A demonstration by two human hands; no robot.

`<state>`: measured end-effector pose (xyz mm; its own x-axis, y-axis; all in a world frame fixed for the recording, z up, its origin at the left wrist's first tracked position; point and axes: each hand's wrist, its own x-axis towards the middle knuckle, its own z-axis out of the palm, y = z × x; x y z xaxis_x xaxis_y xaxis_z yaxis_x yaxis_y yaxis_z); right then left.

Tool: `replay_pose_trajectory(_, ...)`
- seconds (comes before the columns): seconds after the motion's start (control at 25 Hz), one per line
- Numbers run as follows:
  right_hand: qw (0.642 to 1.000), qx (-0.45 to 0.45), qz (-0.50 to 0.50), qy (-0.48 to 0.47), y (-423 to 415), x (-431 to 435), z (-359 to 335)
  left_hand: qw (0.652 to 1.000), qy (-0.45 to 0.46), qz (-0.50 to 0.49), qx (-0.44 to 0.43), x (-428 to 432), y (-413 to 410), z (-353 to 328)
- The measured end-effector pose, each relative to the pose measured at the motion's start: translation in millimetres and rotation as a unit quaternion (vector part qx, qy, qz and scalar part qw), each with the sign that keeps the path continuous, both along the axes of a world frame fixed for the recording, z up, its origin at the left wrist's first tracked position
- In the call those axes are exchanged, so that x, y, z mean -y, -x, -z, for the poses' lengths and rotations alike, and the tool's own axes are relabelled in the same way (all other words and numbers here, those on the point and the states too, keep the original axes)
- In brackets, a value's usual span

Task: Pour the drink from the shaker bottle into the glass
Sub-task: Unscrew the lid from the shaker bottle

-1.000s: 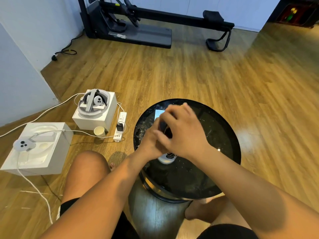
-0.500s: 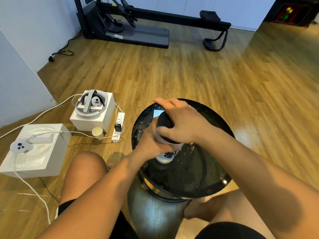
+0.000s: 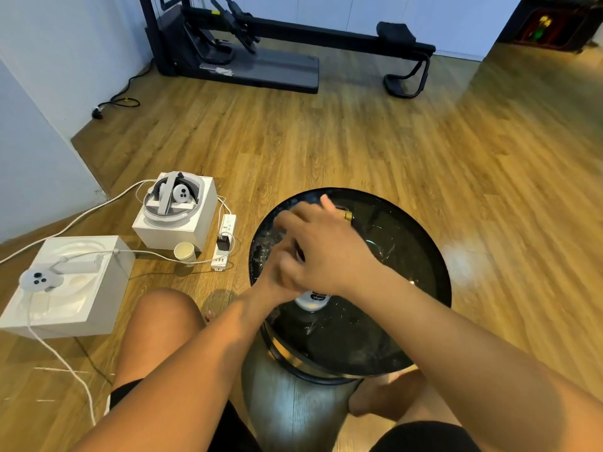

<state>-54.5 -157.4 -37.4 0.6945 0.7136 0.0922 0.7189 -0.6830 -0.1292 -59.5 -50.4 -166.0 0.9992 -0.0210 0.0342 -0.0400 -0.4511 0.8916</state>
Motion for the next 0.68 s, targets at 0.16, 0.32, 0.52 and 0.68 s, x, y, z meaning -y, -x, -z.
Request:
replay_pose_trajectory(0.16, 0.986, 0.036, 0.122, 0.109, -11.0, 5.4, 4.3, 0.999, 0.051, -0.004, -0.017, -2.6, -3.0, -0.7)
replay_pose_trajectory(0.32, 0.997, 0.030, 0.005, 0.066, -7.9, 18.1, 3.4, 1.000, 0.002, -0.004, -0.003, -3.4, -2.1, 2.7)
replay_pose_trajectory(0.52, 0.999, -0.013, -0.011, -0.048, -7.2, 23.4, -0.5, 1.000, 0.023, -0.004, -0.014, -2.0, -3.3, 3.5)
replay_pose_trajectory(0.68, 0.977, 0.024, 0.179, 0.117, -18.2, 15.8, -6.9, 0.999, 0.001, -0.032, -0.039, -4.2, 0.3, -4.6)
